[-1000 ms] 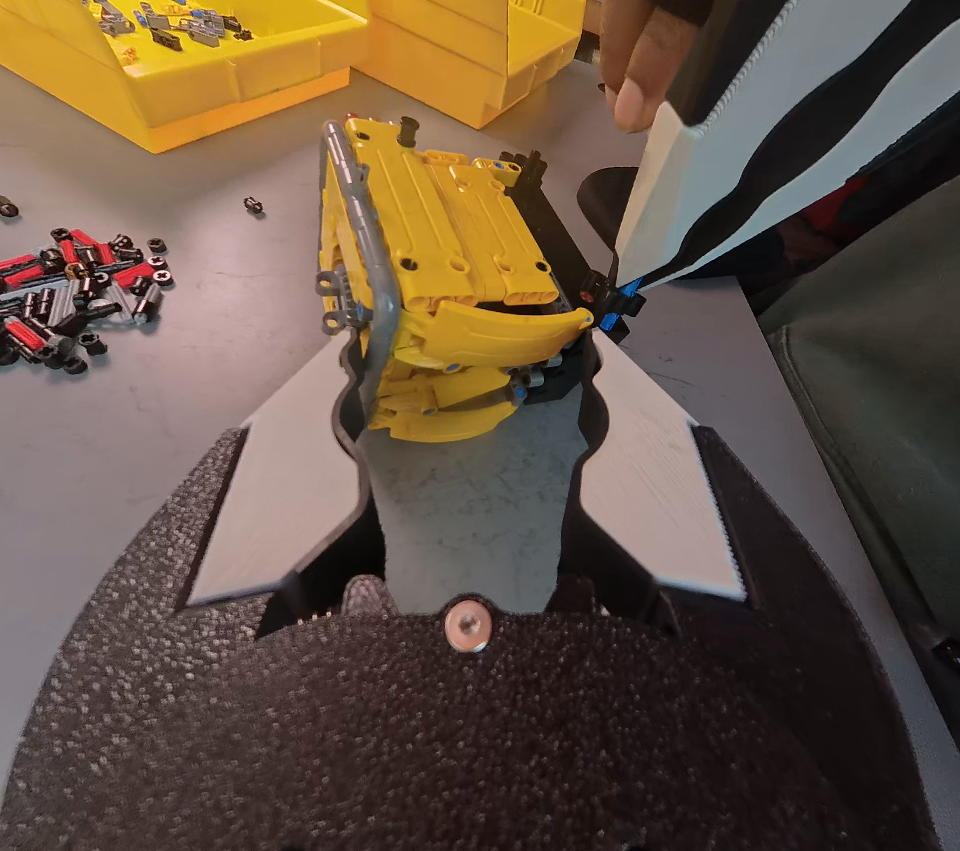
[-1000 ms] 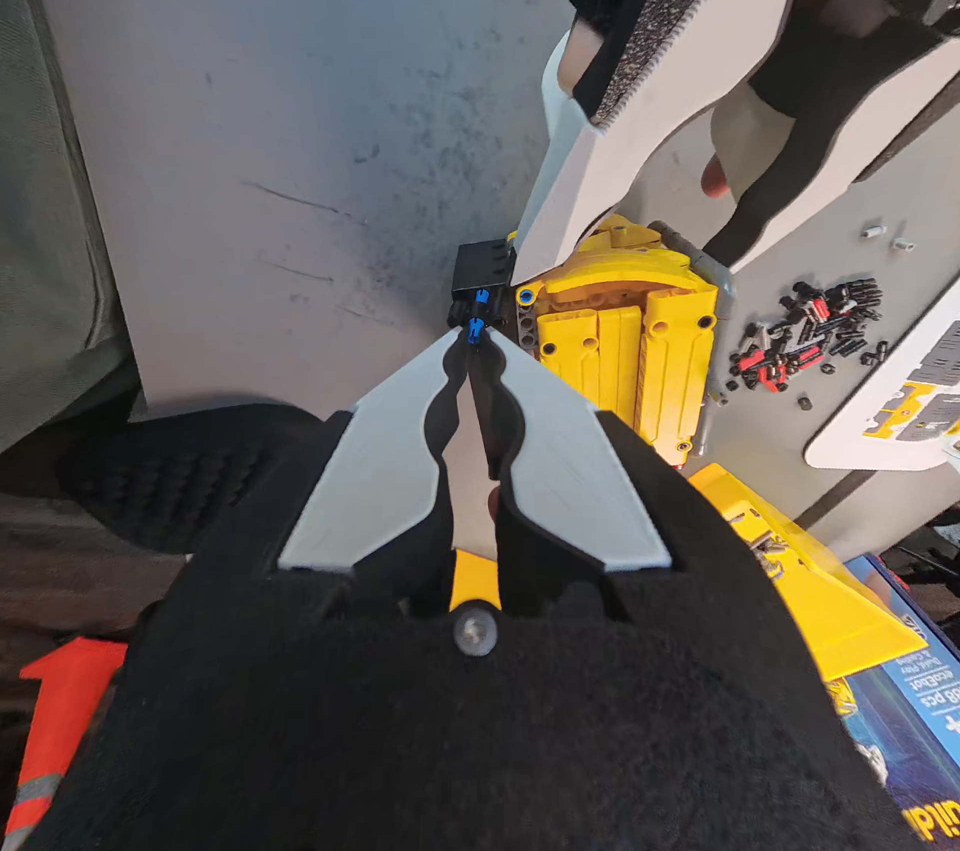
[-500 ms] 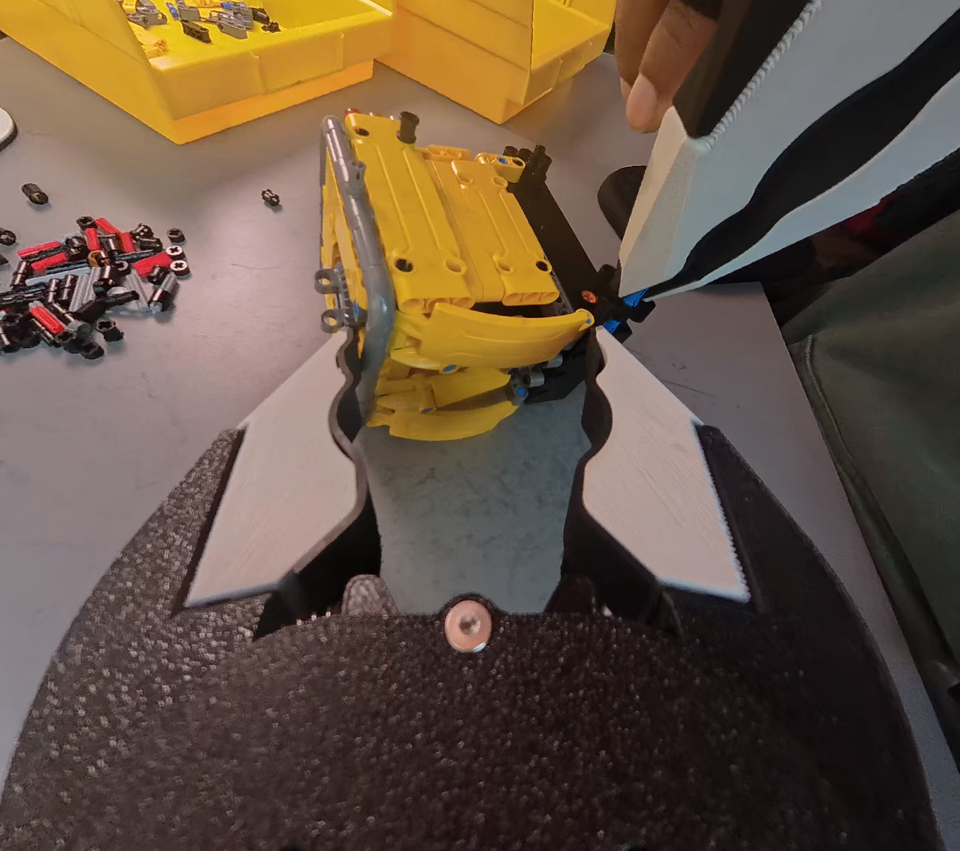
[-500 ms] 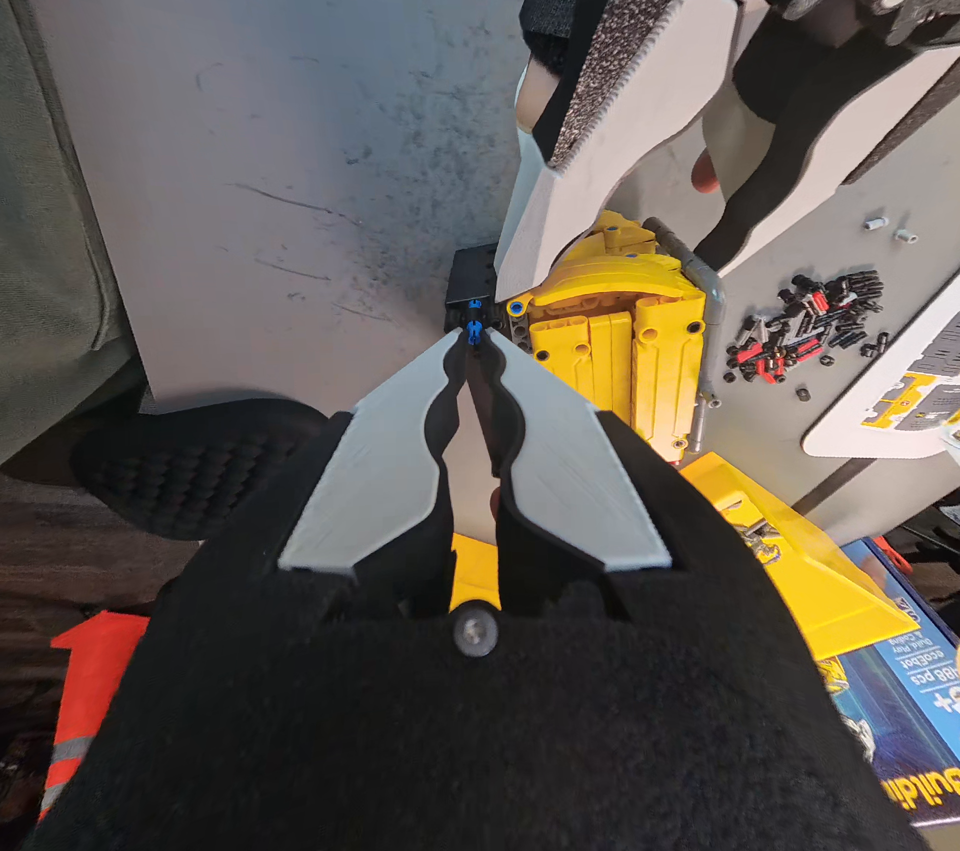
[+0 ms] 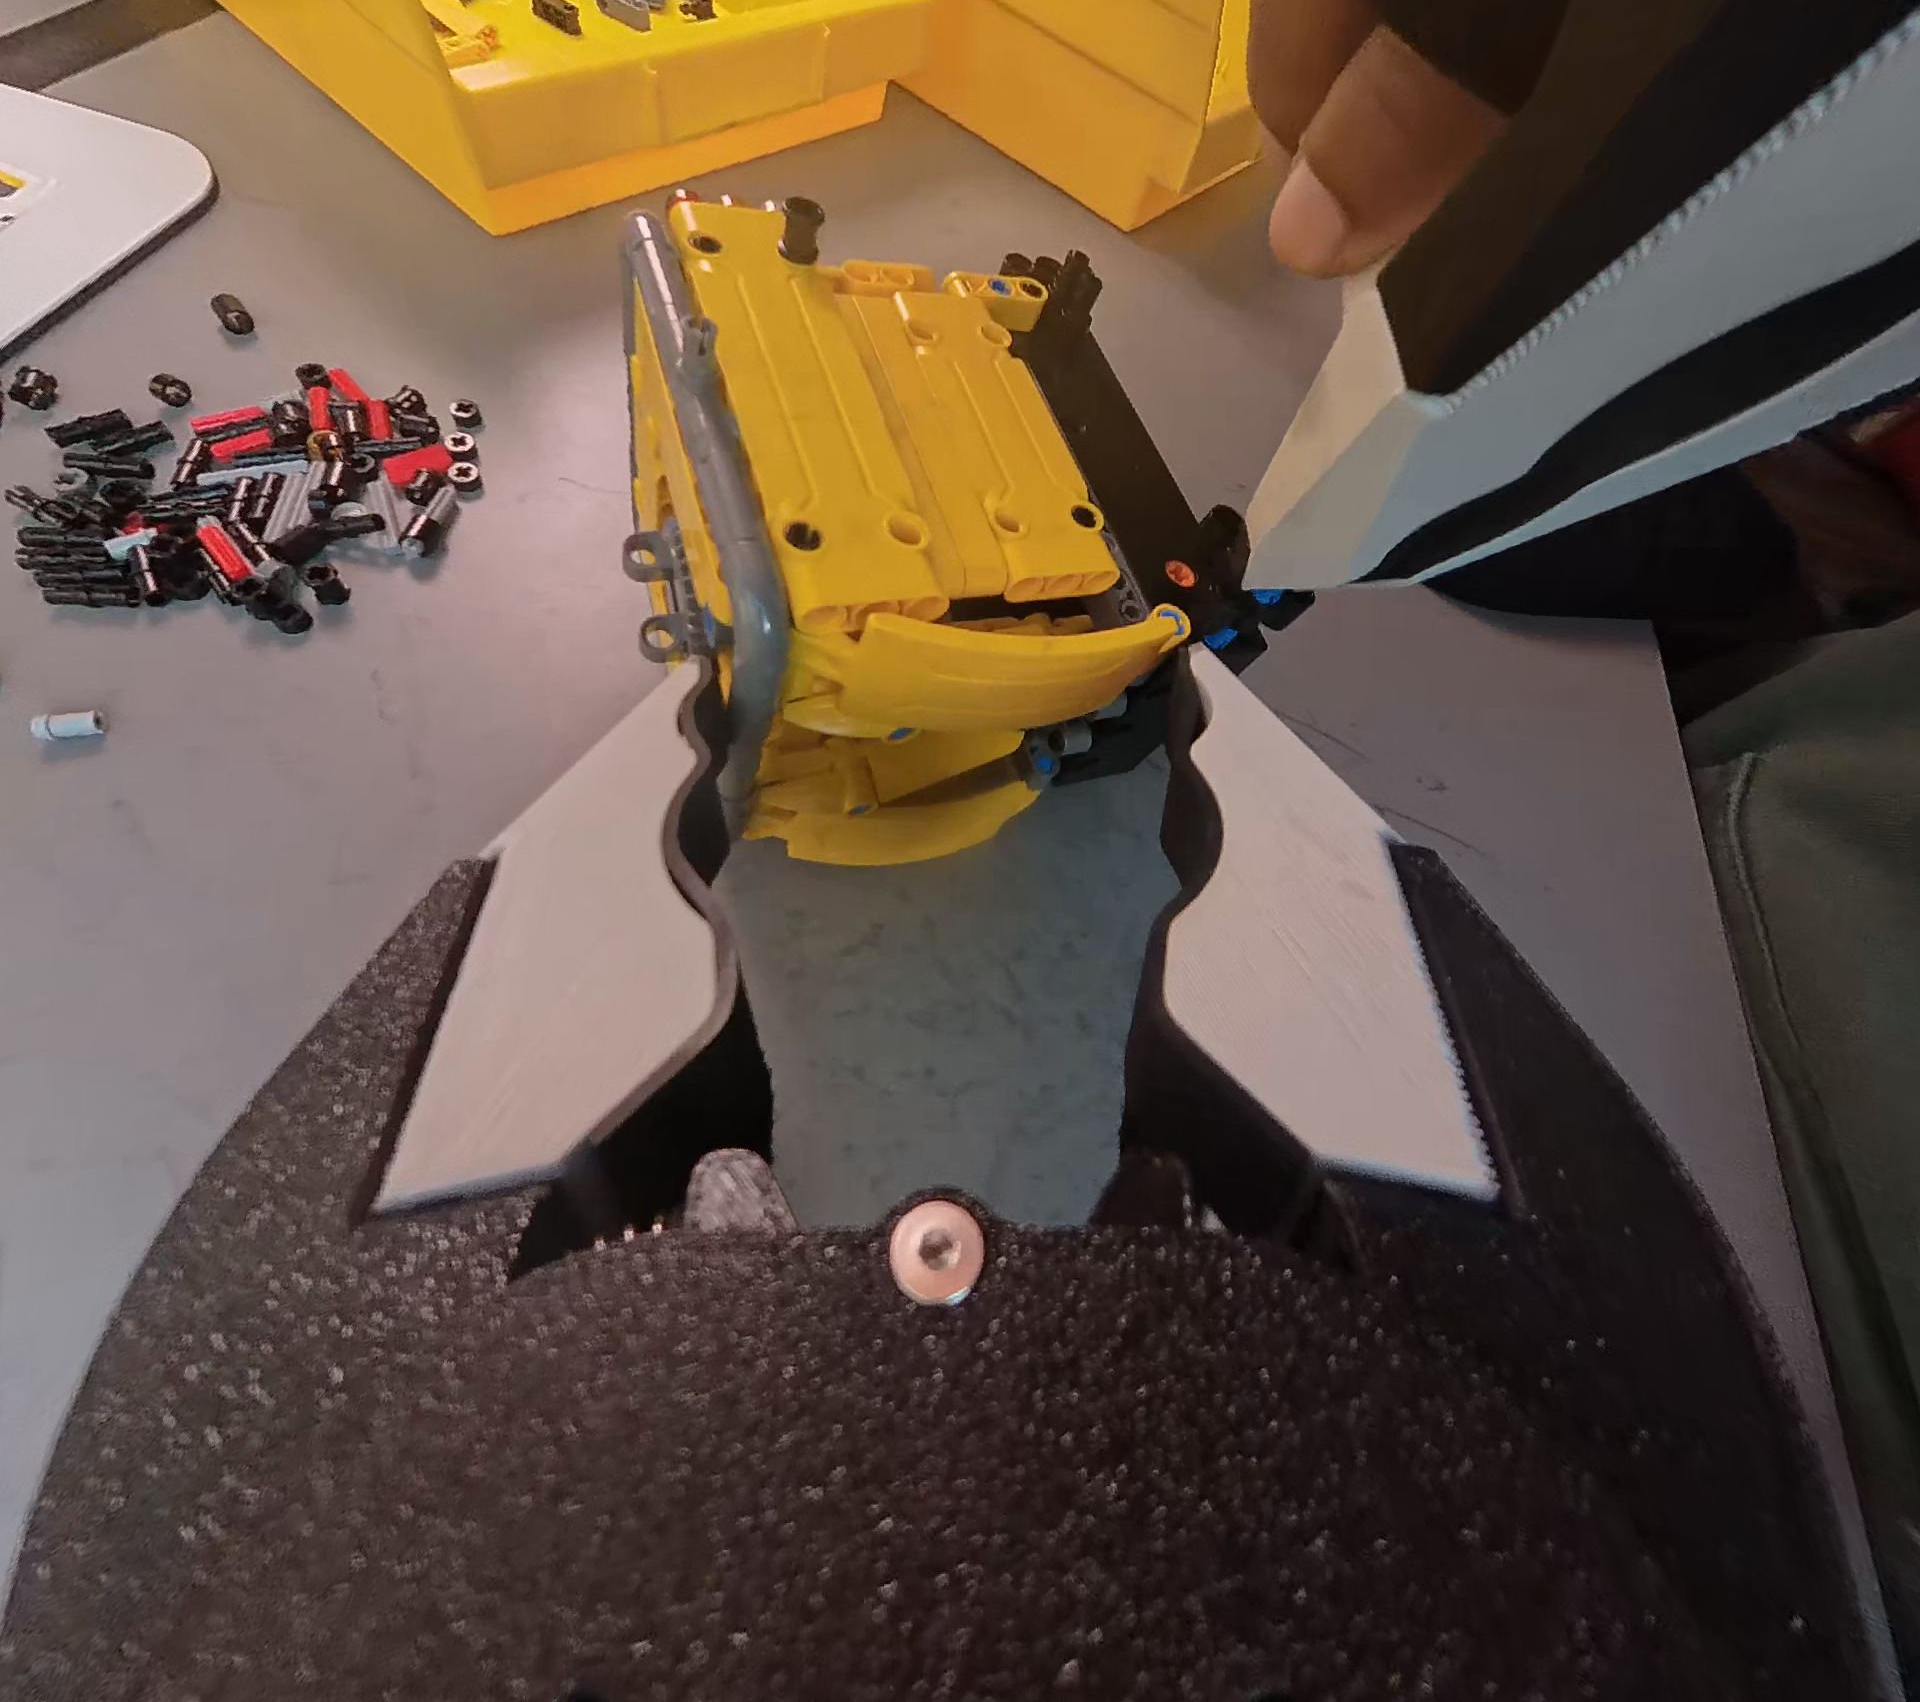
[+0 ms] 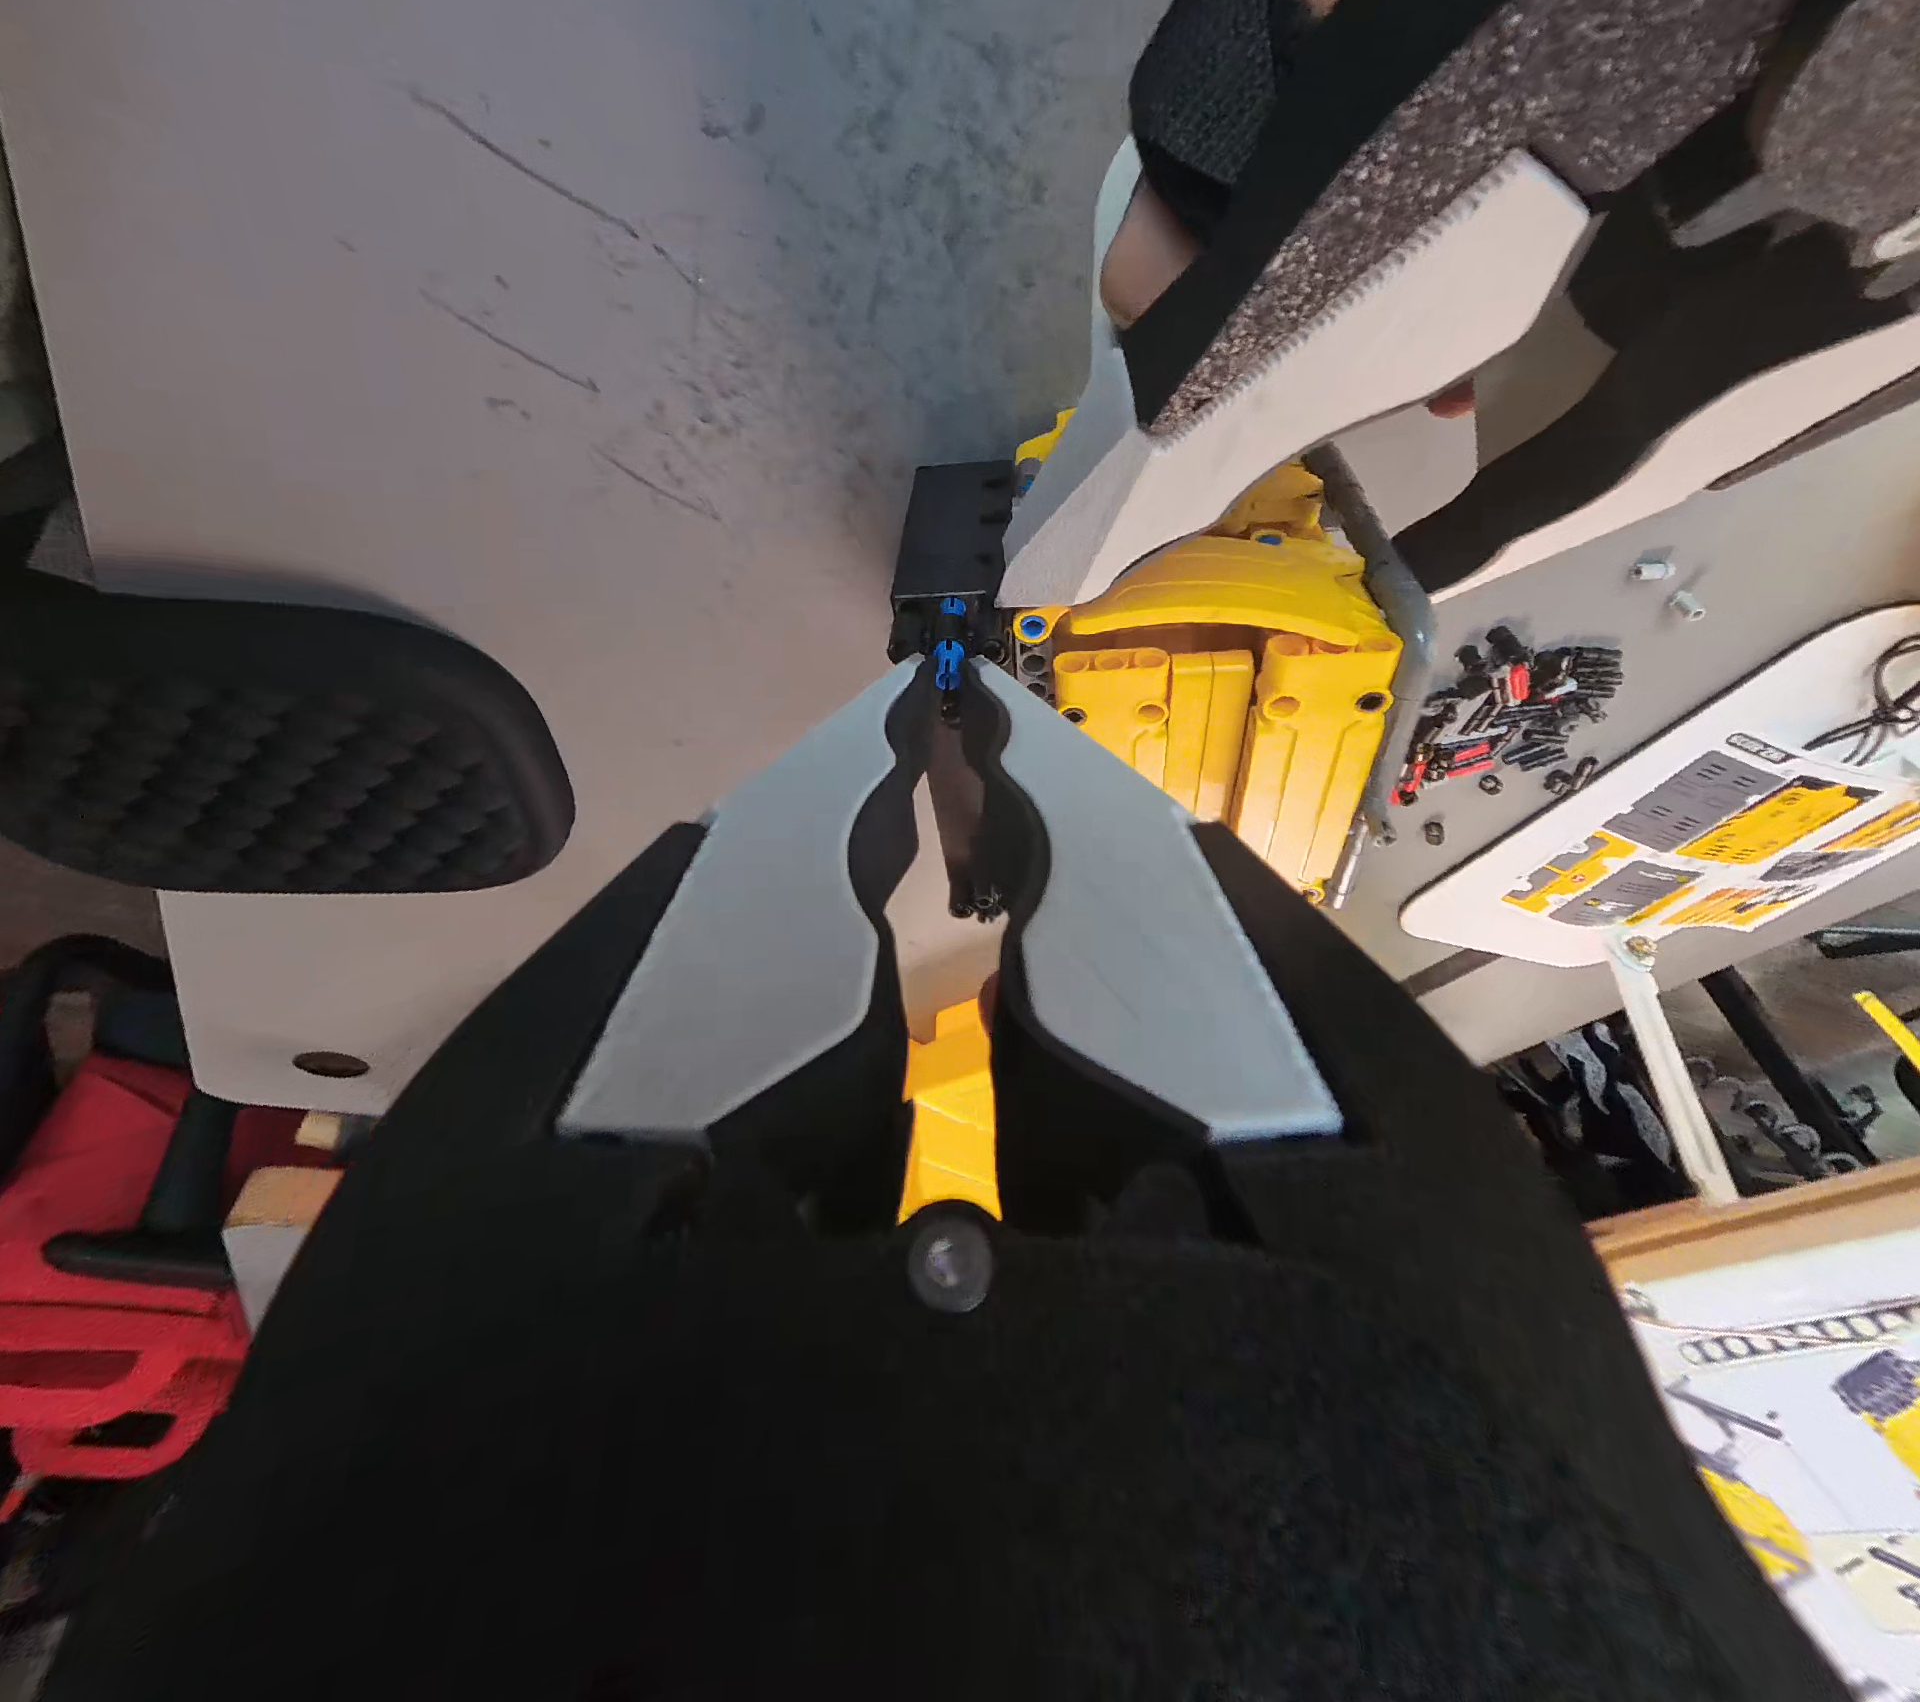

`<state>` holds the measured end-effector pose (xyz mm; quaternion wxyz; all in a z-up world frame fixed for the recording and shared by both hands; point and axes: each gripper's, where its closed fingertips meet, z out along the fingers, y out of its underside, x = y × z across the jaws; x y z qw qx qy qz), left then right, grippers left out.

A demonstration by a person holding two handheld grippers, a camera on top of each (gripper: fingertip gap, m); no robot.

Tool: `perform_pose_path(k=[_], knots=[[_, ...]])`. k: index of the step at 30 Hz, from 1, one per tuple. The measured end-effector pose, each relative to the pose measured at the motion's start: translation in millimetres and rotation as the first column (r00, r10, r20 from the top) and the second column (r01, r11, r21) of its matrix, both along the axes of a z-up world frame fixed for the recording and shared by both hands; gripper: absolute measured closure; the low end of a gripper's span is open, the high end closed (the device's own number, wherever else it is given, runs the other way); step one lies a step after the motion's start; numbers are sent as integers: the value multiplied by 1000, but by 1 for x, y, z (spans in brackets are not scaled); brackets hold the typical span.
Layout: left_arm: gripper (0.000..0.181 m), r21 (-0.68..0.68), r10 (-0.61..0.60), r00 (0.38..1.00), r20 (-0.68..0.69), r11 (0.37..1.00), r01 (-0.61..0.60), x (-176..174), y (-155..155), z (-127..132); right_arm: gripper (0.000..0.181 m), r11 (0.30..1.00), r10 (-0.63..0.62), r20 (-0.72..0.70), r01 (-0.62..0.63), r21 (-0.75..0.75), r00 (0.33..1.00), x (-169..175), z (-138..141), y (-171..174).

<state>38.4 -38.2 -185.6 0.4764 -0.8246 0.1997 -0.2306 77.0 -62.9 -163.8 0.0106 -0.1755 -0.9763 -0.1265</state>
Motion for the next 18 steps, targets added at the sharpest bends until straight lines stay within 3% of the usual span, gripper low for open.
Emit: perform_pose_path(k=[8, 10, 18], knots=[[98, 32, 16, 998, -64, 999, -14, 1, 2, 1, 180, 999, 31, -3, -31, -22, 1000, 3, -3, -1], [101, 2, 24, 1000, -16, 1000, -24, -6, 4, -1, 179, 999, -4, -45, 2, -32, 999, -2, 0, 5], [107, 9, 25, 999, -32, 1000, -24, -8, 4, -2, 177, 965, -209, -159, 177, -194, 965, 0, 0, 9]])
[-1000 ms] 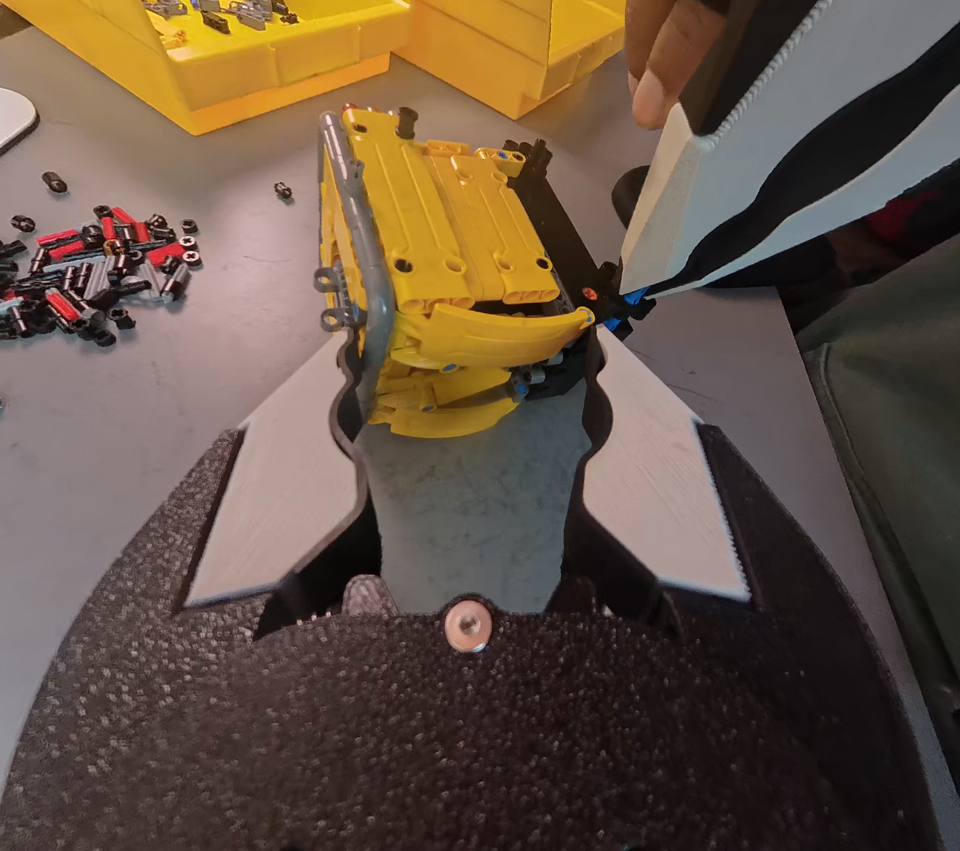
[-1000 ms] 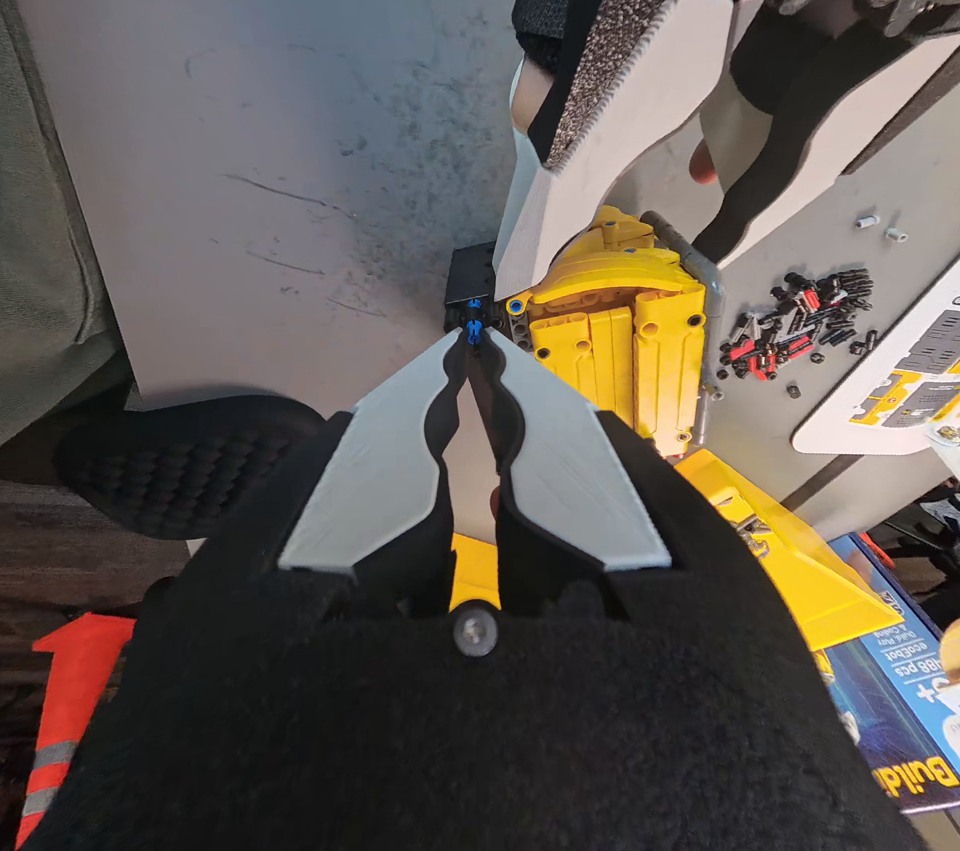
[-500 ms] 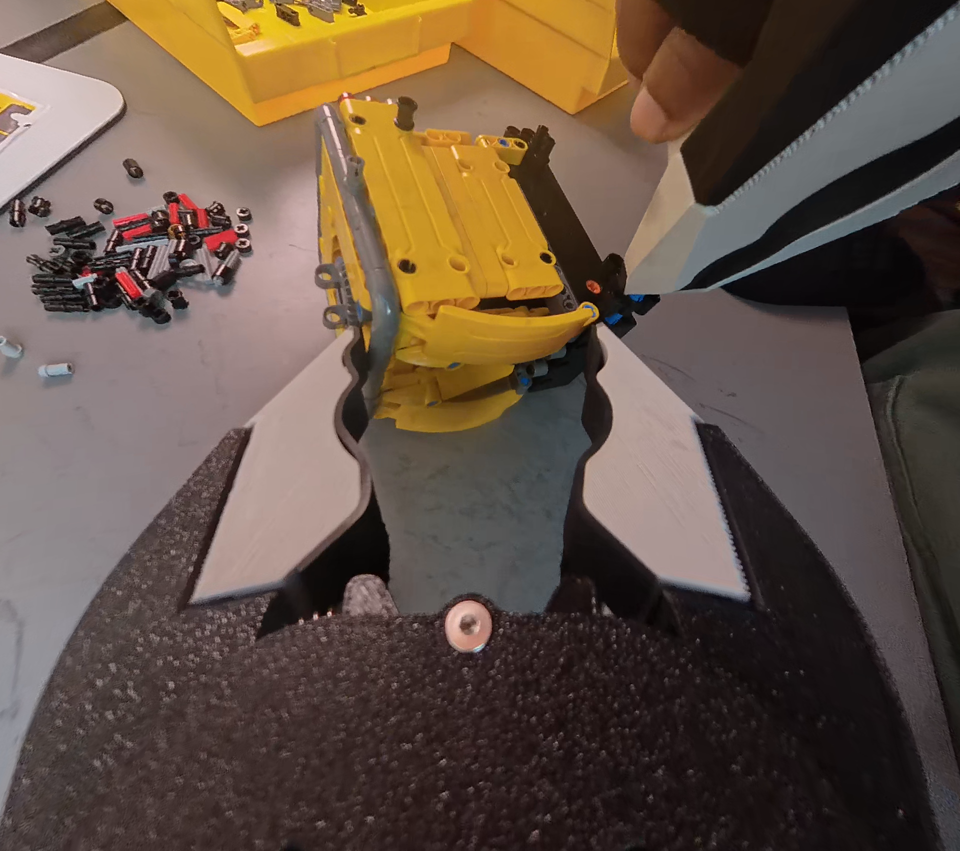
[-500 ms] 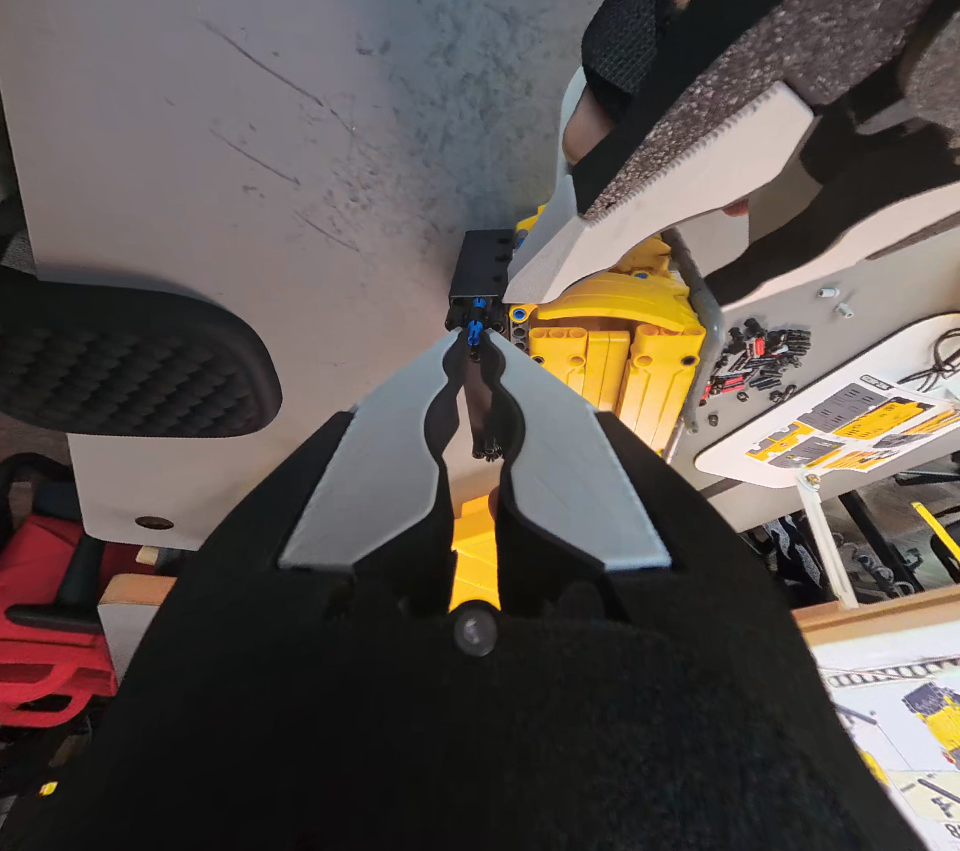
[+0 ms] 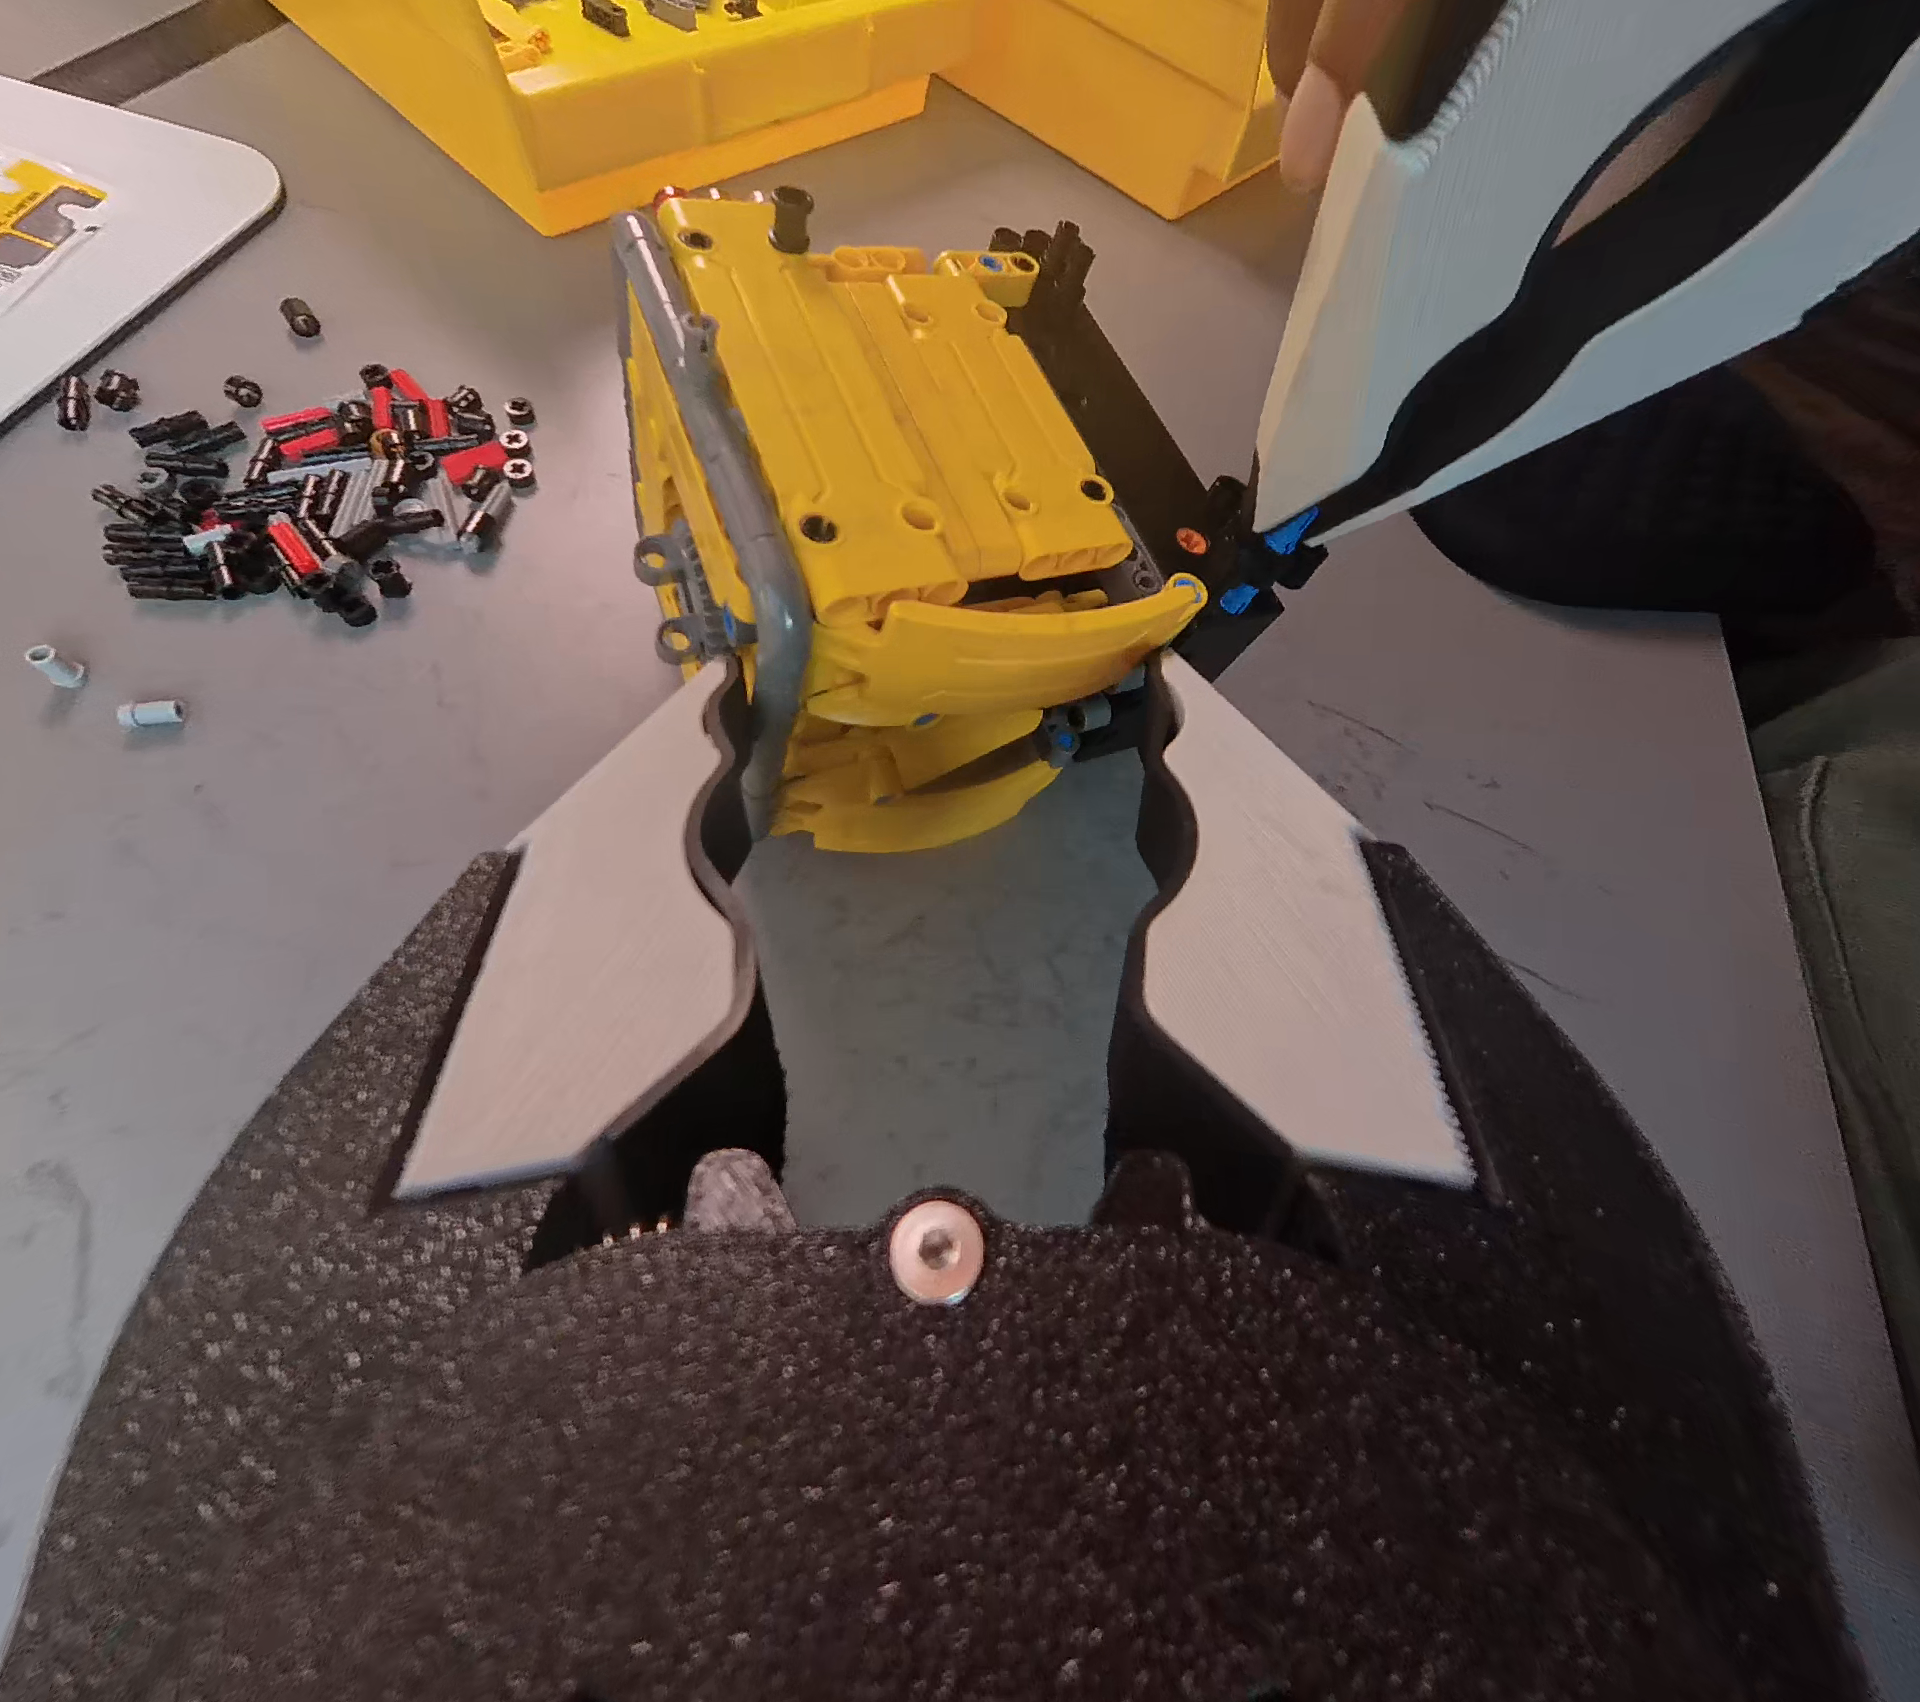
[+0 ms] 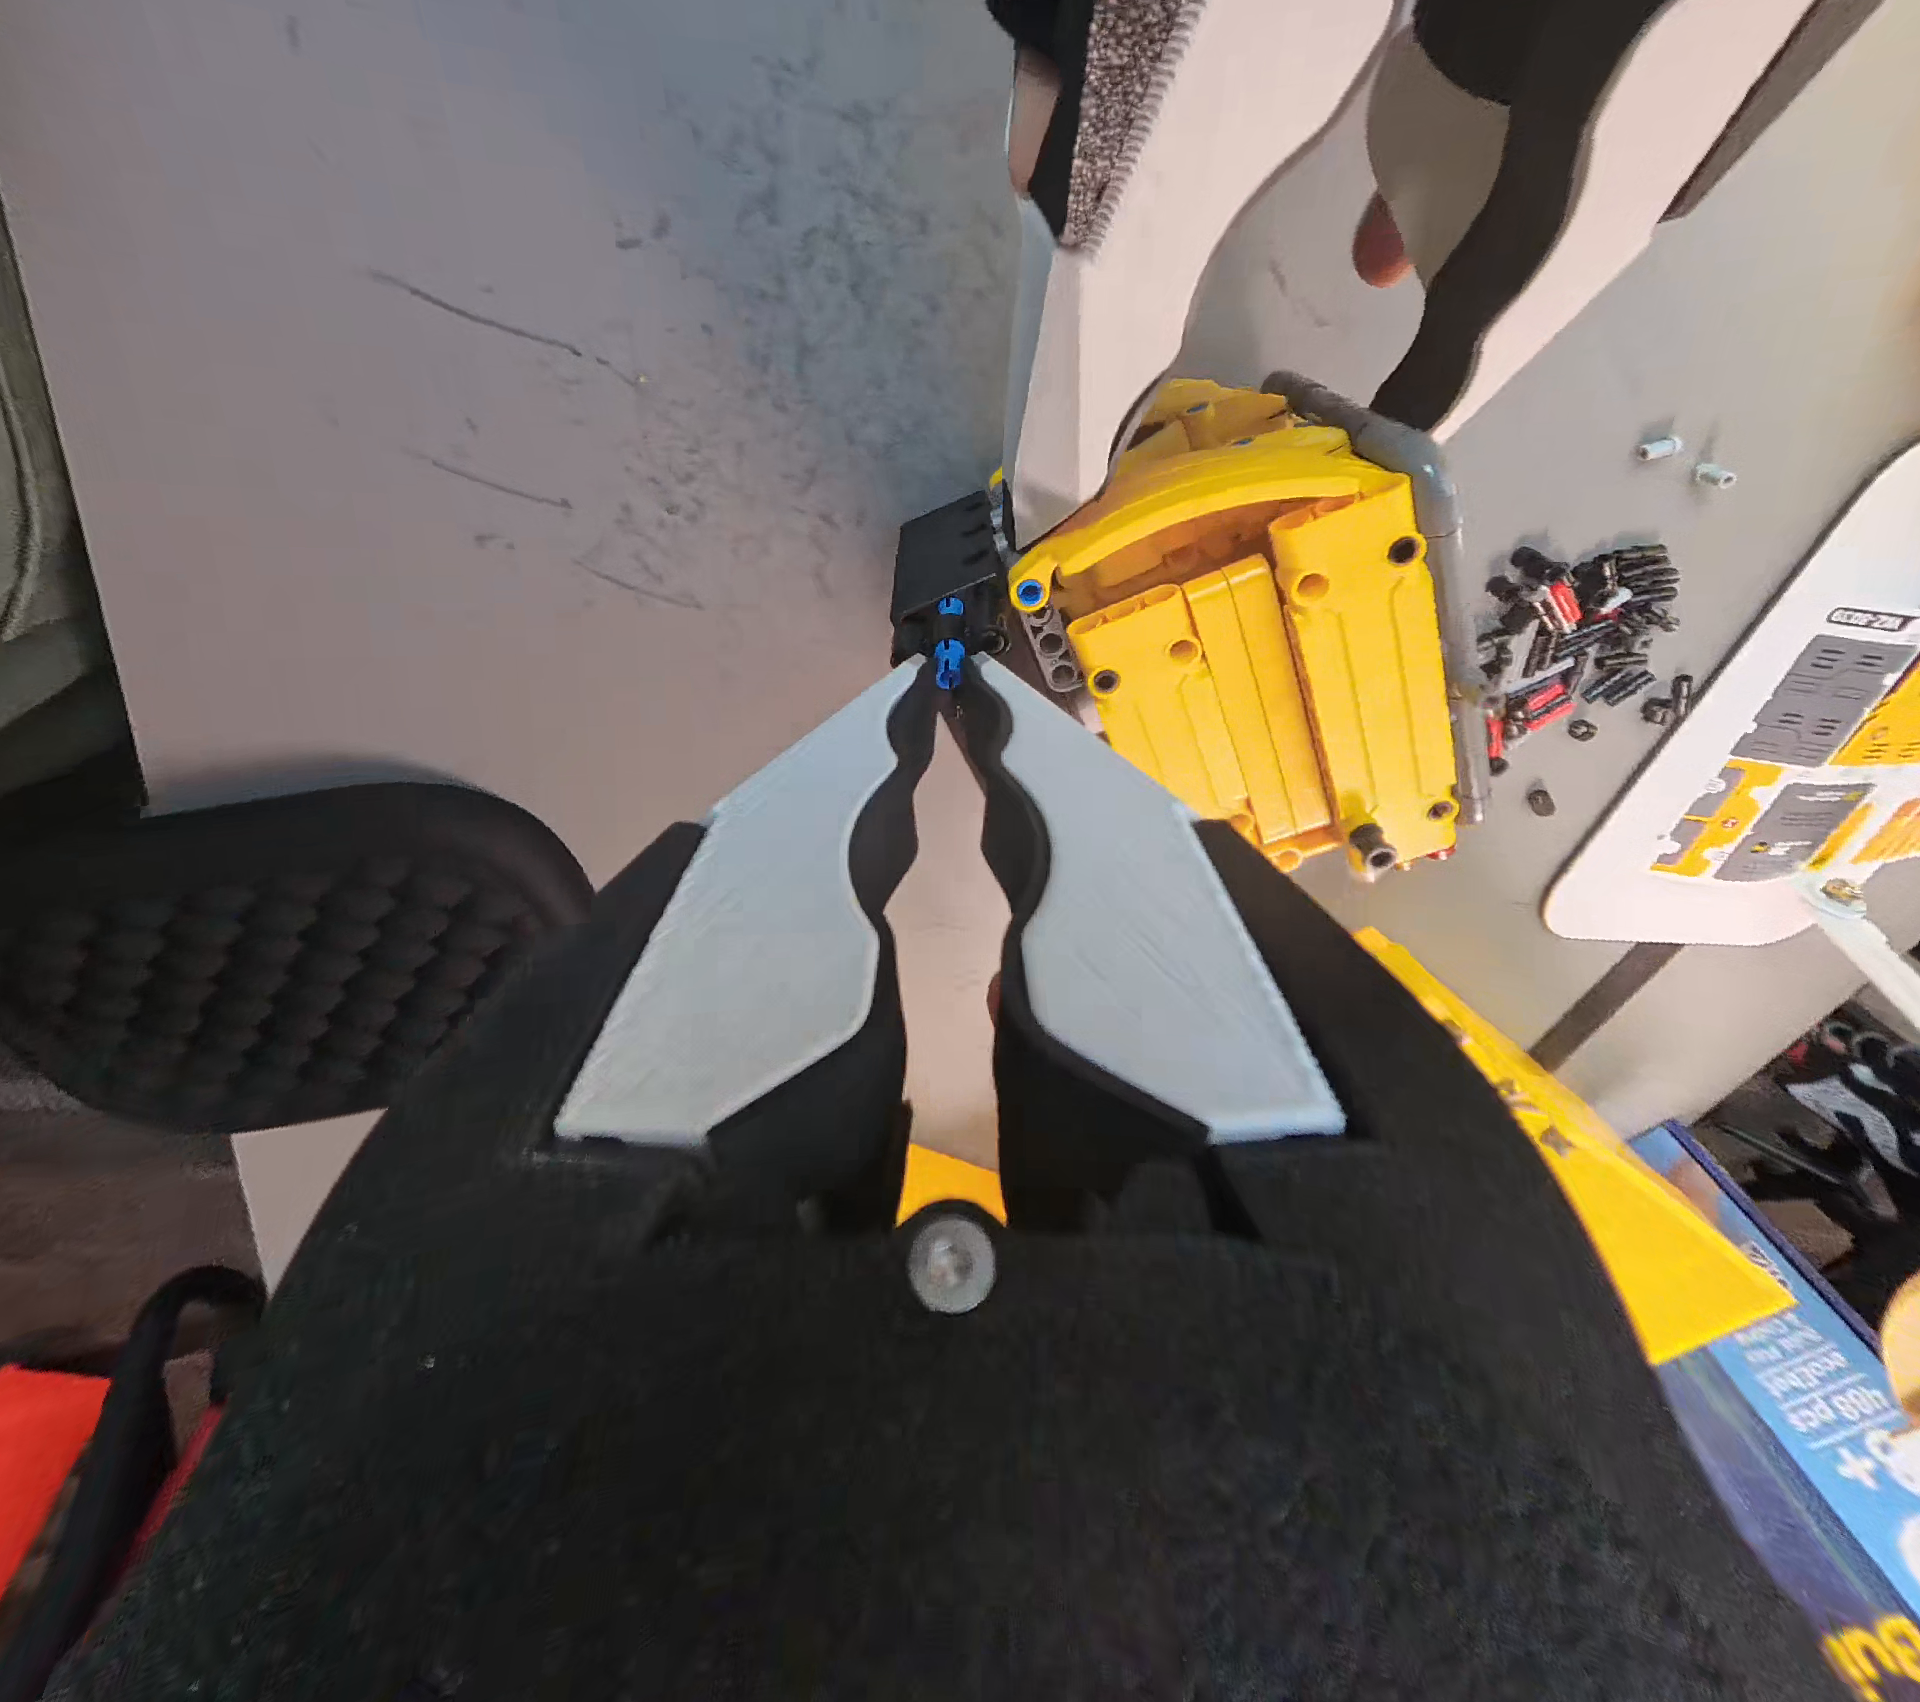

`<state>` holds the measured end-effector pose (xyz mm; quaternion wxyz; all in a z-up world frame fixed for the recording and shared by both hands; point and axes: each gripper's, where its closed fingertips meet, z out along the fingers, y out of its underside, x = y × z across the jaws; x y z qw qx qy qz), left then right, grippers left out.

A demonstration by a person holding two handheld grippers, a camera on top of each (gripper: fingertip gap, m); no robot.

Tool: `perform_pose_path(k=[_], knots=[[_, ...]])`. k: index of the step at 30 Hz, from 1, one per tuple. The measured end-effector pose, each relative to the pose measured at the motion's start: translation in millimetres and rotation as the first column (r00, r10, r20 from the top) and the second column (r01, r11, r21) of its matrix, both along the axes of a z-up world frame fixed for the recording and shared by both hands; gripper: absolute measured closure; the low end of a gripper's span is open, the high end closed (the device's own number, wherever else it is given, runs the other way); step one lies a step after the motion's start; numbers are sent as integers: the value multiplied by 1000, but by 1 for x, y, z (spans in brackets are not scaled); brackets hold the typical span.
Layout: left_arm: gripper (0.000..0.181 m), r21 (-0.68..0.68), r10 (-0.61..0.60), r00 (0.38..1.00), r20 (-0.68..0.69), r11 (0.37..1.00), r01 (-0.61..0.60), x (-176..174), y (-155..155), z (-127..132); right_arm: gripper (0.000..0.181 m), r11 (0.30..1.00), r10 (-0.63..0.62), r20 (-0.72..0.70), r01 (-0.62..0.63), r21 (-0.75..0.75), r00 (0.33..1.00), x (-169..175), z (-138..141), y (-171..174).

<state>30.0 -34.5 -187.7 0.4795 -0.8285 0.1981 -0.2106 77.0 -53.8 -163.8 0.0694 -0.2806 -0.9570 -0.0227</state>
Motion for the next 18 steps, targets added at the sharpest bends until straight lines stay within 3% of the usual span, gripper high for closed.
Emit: perform_pose_path(k=[6, 9, 11, 13, 18], knots=[[95, 5, -38, 999, 5, 999, 38, 0, -3, 3, 177, 1000, 17, -76, -18, -21, 997, 2, 0, 4], [98, 86, -57, 996, -66, 994, 62, -7, -5, 14, 177, 998, 56, -92, -58, -20, 994, 5, 5, 4], [114, 200, -76, 991, -114, 975, 98, -8, -10, 33, 177, 995, 85, -133, -92, -49, 988, 5, 13, -1], [139, 299, -180, 975, -128, 931, 211, 9, -27, 53, 178, 989, 117, -196, -132, -66, 974, 2, 22, -8], [161, 290, -323, 946, -34, 902, 319, 37, -45, 60, 178, 972, 172, -309, -213, -102, 935, -4, 40, -27]])
